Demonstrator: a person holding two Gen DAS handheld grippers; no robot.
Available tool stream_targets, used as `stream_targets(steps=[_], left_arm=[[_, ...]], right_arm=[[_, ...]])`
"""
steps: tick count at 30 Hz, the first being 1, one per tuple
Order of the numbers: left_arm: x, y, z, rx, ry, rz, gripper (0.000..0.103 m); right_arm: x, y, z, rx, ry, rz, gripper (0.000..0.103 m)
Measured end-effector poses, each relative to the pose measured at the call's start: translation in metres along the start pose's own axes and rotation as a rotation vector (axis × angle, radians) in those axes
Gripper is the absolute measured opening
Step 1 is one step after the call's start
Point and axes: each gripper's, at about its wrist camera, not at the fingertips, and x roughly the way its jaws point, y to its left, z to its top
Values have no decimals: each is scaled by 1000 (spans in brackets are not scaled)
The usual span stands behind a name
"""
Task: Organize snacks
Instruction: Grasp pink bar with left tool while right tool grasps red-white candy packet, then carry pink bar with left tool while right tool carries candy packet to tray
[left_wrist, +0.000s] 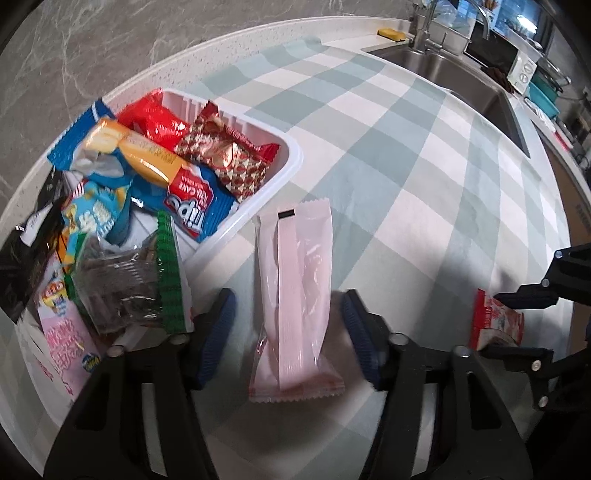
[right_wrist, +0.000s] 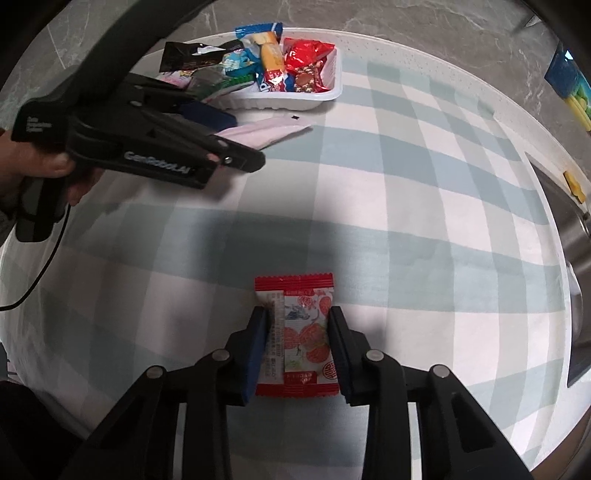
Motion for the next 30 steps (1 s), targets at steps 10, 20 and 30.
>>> stream_targets(steps=[10, 20, 30], left_arm=[[-15, 0, -5, -69, -40, -69, 21], [-61, -4, -16, -111, -115, -86, 21], [-102, 8, -22, -145, -180, -63, 21]], right_arm=[[-8, -36, -4, 177, -31, 168, 33], [-18, -50, 5, 258, -65, 244, 33], [-31, -45, 31, 230, -114, 274, 33]])
